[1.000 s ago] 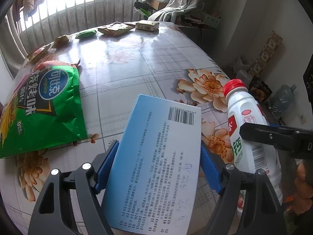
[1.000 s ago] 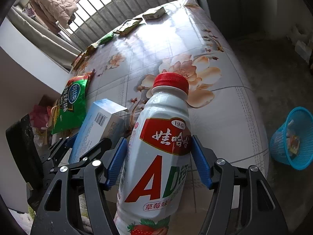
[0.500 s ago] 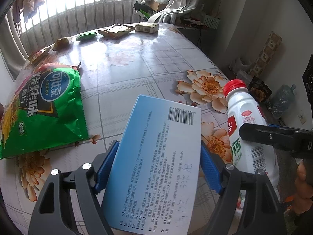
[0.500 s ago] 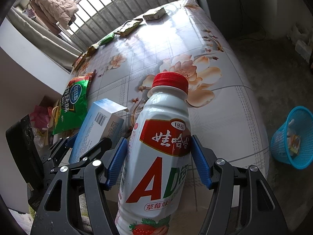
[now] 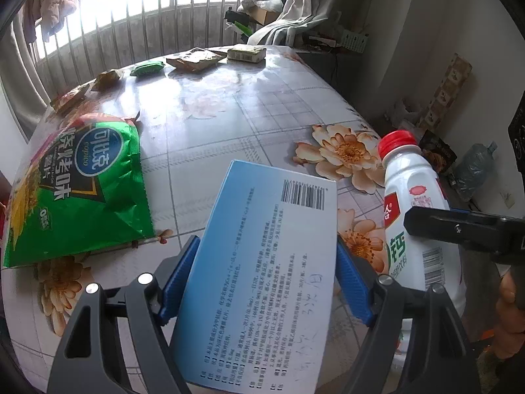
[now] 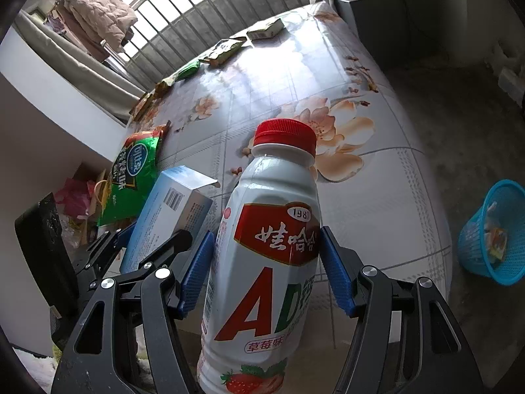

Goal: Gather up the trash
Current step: 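Carry the milk bottle and blue-white box toward the blue wastebasket with both tools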

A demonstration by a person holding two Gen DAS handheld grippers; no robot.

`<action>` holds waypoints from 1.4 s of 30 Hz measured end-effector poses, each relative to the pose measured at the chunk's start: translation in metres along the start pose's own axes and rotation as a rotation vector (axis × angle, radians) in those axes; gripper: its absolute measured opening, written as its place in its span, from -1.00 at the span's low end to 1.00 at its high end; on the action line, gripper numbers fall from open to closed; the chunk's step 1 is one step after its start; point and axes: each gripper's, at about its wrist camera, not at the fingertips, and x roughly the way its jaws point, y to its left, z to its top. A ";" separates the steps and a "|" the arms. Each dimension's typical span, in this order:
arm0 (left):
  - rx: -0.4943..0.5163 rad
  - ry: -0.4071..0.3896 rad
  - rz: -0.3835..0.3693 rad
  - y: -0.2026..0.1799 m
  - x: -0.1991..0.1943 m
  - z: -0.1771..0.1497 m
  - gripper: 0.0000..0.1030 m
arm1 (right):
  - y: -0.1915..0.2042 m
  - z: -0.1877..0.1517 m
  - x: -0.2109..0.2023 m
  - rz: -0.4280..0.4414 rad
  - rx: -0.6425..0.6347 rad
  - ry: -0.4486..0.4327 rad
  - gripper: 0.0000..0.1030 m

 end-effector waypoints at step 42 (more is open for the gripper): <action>0.315 -0.095 -0.198 -0.148 -0.033 0.038 0.49 | -0.108 -0.059 -0.114 0.043 0.315 -0.277 0.18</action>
